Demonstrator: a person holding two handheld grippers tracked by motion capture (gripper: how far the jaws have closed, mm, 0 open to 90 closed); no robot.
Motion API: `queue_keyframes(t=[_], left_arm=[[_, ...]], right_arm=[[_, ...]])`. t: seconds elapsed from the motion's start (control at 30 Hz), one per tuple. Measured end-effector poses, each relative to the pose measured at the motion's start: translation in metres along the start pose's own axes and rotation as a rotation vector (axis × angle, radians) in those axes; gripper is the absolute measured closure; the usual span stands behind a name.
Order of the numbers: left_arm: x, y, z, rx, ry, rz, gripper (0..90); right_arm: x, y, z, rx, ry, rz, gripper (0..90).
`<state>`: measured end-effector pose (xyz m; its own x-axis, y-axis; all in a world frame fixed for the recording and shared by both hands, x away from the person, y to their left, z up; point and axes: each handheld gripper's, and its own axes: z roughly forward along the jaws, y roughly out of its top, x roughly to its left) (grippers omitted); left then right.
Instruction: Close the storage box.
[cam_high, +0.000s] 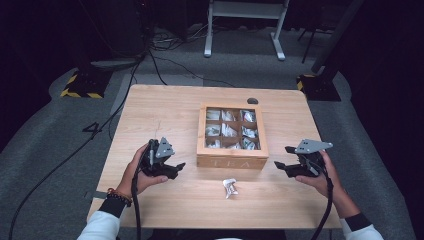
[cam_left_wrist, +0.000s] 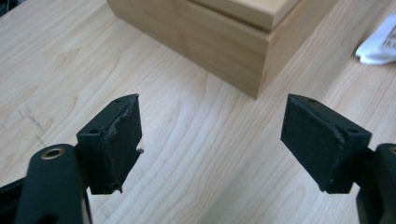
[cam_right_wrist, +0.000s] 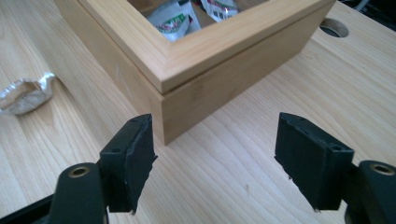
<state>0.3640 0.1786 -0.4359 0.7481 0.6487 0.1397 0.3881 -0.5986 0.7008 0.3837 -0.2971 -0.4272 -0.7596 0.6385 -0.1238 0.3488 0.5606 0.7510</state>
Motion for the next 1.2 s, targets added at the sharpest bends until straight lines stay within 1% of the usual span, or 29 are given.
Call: queue_keyframes(t=[0.1, 0.17, 0.23, 0.3, 0.43, 0.5, 0.53, 0.7, 0.8, 0.87, 0.93, 0.97, 1.0, 1.1, 1.17, 1.2], left_arm=[[-0.001, -0.009, -0.001, 0.015, 0.016, 0.007, 19.5], [-0.002, -0.013, -0.002, 0.02, 0.032, 0.01, 19.3], [-0.002, -0.018, -0.003, 0.023, 0.031, 0.005, 19.3], [-0.002, -0.022, -0.004, 0.039, 0.041, 0.008, 19.3], [-0.002, -0.03, -0.005, 0.049, 0.054, 0.001, 19.2], [-0.002, -0.035, -0.007, 0.055, 0.058, 0.006, 19.2], [-0.002, -0.037, -0.007, 0.057, 0.063, 0.001, 19.2], [-0.001, -0.046, -0.007, 0.076, 0.067, 0.0, 18.8], [0.001, -0.051, -0.006, 0.089, 0.069, -0.001, 18.4], [0.002, -0.056, -0.006, 0.096, 0.063, -0.011, 18.4], [0.003, -0.06, -0.005, 0.112, 0.08, -0.015, 18.2], [0.004, -0.062, -0.005, 0.113, 0.084, -0.021, 18.2], [0.005, -0.064, -0.005, 0.112, 0.08, -0.03, 18.3], [0.006, -0.072, -0.006, 0.112, 0.074, -0.054, 18.3], [0.006, -0.078, -0.007, 0.114, 0.065, -0.061, 18.0], [0.006, -0.08, -0.007, 0.114, 0.06, -0.065, 17.8]], right_arm=[[-0.001, -0.006, -0.002, 0.015, -0.018, -0.006, 27.9], [-0.001, -0.009, -0.003, 0.02, -0.021, -0.007, 27.7], [-0.001, -0.013, -0.004, 0.024, -0.026, -0.008, 27.3], [-0.002, -0.017, -0.004, 0.033, -0.029, -0.012, 27.0], [-0.003, -0.026, -0.005, 0.051, -0.039, -0.007, 26.4], [-0.004, -0.032, -0.005, 0.059, -0.037, 0.001, 26.1], [-0.005, -0.034, -0.006, 0.063, -0.043, -0.003, 26.0], [-0.007, -0.047, -0.008, 0.081, -0.047, 0.02, 25.2], [-0.009, -0.056, -0.01, 0.092, -0.056, 0.022, 24.9], [-0.01, -0.061, -0.011, 0.097, -0.052, 0.039, 24.9], [-0.011, -0.068, -0.012, 0.098, -0.06, 0.06, 25.1], [-0.012, -0.072, -0.012, 0.097, -0.059, 0.081, 25.2], [-0.012, -0.075, -0.013, 0.095, -0.057, 0.094, 25.2], [-0.013, -0.084, -0.016, 0.095, -0.059, 0.114, 25.0], [-0.014, -0.09, -0.017, 0.085, -0.059, 0.134, 25.0], [-0.015, -0.095, -0.018, 0.078, -0.056, 0.153, 24.9]])
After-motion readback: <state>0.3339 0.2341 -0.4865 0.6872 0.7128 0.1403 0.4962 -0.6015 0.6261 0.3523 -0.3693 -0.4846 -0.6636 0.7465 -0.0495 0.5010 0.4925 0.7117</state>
